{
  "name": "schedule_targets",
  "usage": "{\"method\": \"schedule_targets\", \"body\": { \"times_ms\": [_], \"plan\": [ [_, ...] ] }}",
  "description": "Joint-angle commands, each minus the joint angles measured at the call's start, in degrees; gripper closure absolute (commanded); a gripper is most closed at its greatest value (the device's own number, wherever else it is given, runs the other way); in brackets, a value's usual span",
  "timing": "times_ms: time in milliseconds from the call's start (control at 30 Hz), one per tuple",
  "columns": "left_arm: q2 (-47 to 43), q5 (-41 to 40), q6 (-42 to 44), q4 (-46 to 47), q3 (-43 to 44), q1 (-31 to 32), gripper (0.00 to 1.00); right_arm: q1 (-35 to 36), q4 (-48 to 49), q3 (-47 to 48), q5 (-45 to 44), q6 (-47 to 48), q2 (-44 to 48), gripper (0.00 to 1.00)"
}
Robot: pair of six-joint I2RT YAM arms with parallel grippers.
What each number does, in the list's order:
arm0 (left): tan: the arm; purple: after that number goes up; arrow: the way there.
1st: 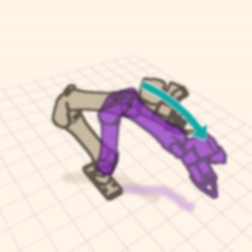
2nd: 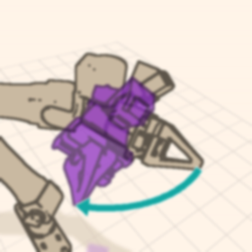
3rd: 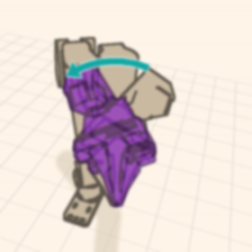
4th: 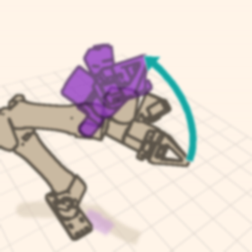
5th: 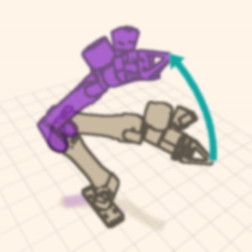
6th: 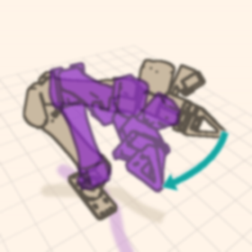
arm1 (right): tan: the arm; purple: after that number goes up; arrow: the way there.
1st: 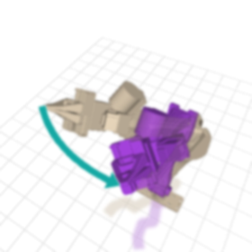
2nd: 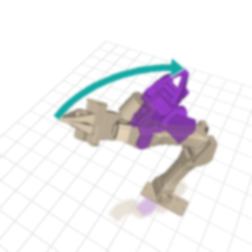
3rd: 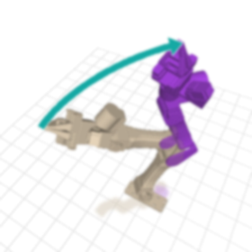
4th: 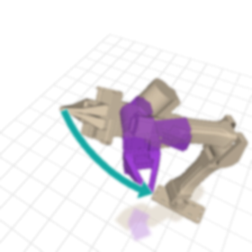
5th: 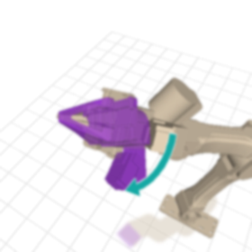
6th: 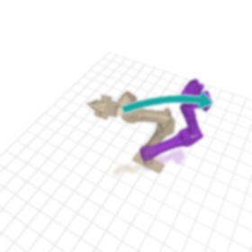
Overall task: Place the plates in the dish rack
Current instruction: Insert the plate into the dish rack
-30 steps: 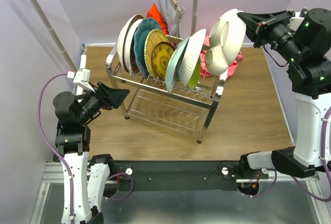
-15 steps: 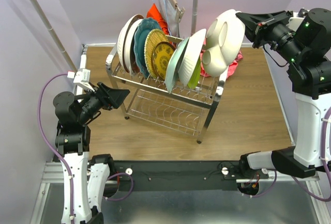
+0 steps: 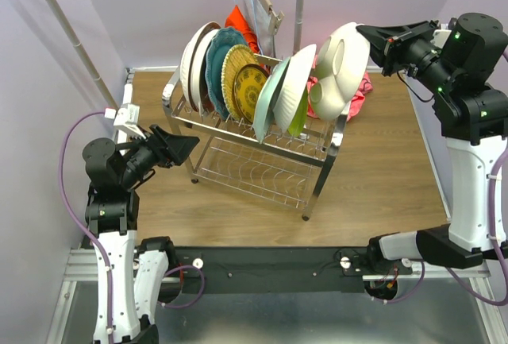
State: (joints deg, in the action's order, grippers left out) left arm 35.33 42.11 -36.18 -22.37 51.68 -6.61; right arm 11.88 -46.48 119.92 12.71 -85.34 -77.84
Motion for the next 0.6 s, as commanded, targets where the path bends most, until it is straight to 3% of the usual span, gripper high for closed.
{"method": "schedule_targets", "body": {
  "times_ms": [0, 567],
  "plan": [
    [0.5, 0.7, 0.8, 1.2, 0.6, 0.2, 0.29, -0.1, 10.1, 3.5, -1.4, -2.2, 1.0, 0.99],
    [0.4, 0.8, 0.9, 1.9, -0.5, 0.2, 0.3, 7.6, 10.0, -0.7, -4.0, 2.4, 0.9, 0.88]
  ]
}}
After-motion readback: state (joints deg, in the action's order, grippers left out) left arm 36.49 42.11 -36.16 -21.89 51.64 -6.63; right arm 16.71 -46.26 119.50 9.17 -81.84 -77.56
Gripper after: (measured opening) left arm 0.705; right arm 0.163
